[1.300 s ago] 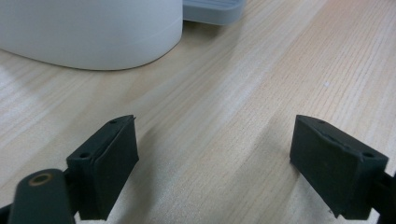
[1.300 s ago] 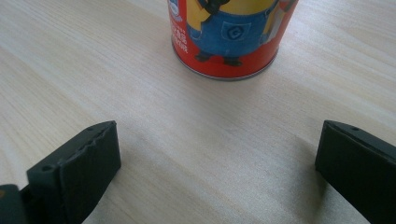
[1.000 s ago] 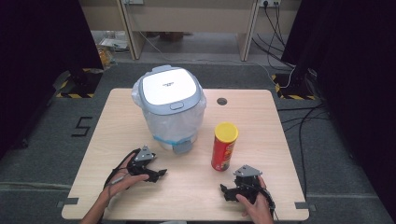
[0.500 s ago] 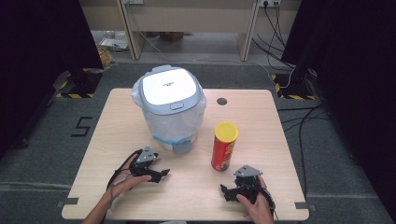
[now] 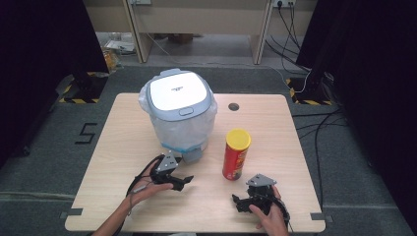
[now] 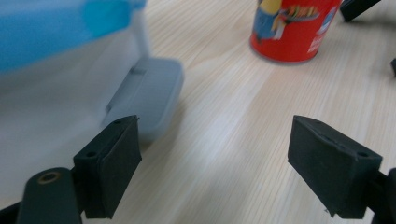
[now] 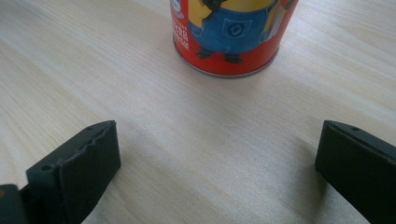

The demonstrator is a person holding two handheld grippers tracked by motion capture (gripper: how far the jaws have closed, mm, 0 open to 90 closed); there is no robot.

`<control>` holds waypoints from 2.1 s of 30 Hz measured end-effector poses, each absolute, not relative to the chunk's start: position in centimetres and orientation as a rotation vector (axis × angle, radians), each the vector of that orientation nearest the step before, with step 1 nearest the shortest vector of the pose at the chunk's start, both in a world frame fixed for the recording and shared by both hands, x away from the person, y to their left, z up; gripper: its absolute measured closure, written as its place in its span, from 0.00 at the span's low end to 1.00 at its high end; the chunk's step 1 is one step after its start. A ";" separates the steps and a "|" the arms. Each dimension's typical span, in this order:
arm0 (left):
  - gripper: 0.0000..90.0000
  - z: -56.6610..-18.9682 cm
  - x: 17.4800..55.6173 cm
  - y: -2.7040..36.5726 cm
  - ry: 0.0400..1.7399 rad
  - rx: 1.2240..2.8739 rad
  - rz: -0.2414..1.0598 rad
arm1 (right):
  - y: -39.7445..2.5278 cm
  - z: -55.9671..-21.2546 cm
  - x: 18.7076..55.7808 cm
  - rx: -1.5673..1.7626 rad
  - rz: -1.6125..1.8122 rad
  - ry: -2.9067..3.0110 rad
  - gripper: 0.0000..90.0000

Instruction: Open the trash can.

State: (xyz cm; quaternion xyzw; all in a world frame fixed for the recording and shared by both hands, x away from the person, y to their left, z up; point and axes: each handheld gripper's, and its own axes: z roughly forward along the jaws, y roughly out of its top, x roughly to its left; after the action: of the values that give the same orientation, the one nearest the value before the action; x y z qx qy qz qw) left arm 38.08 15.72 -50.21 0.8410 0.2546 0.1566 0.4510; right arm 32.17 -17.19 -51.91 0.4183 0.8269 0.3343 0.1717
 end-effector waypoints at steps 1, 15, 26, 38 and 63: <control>0.19 -50.2 38.2 15.4 0.624 2.075 0.386 | -17.2 -51.9 32.2 1.187 0.947 2.350 0.01; 0.19 -51.0 40.0 12.5 0.598 2.090 0.403 | -17.2 -51.9 32.2 1.188 0.947 2.351 0.01; 0.20 -51.6 39.6 12.2 0.534 2.143 0.488 | -17.2 -51.9 32.2 1.187 0.948 2.349 0.01; 0.21 -52.1 39.8 13.5 0.543 2.205 0.447 | -17.2 -51.9 32.2 1.187 0.948 2.349 0.01; 0.21 -52.2 39.5 14.7 0.564 2.203 0.444 | -17.2 -51.9 32.2 1.187 0.947 2.348 0.00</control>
State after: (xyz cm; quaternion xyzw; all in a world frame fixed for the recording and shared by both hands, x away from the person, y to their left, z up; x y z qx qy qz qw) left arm 39.48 14.68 -52.17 0.8711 0.2231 0.1755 0.4008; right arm 32.16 -17.19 -51.91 0.4181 0.8273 0.3337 0.1717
